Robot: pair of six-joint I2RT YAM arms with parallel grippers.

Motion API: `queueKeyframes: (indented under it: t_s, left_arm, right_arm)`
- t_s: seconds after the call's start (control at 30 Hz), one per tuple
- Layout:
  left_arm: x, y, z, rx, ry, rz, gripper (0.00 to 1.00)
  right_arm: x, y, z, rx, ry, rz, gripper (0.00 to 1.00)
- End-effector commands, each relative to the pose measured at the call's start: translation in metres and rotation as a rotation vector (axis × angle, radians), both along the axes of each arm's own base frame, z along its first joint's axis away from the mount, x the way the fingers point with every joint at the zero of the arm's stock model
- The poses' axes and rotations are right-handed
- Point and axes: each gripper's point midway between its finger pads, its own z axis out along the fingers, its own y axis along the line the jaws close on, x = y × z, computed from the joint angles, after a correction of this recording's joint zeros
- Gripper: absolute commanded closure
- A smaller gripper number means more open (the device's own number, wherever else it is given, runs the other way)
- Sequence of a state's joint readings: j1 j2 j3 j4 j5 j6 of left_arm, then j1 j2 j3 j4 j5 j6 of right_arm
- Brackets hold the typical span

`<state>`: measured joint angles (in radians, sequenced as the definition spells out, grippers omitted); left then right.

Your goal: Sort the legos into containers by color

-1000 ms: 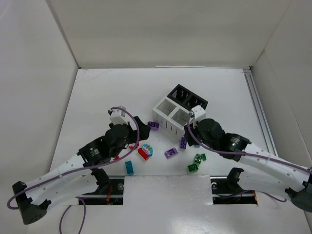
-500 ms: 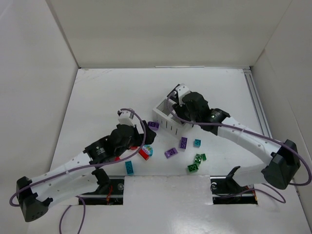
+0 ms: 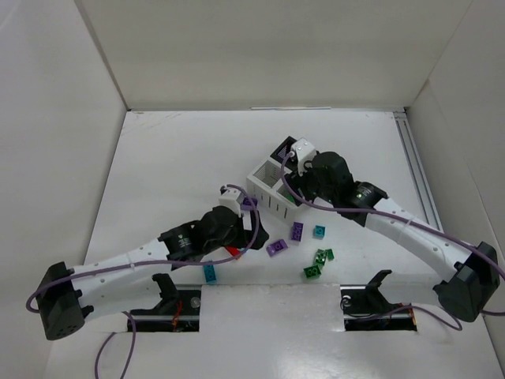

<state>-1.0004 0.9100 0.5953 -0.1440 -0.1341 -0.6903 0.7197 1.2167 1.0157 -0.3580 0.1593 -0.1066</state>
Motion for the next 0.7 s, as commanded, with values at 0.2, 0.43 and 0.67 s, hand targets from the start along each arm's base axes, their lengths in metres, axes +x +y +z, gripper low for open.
queueKeyframes:
  t_s: [0.2, 0.43, 0.67]
  left_arm:
    - [-0.031, -0.064, 0.028, 0.041, -0.126, -0.214, 0.03]
    - [-0.058, -0.142, 0.014, 0.153, -0.165, -0.402, 0.07]
    - [-0.061, -0.192, -0.02, 0.242, -0.146, -0.347, 0.12]
  right_arm:
    - [-0.007, -0.048, 0.026, 0.006, -0.029, -0.137, 0.17]
    - [-0.041, -0.148, 0.027, -0.016, -0.012, -0.377, 0.06]
    - [-0.076, -0.204, 0.035, -0.03, -0.055, -0.566, 0.03]
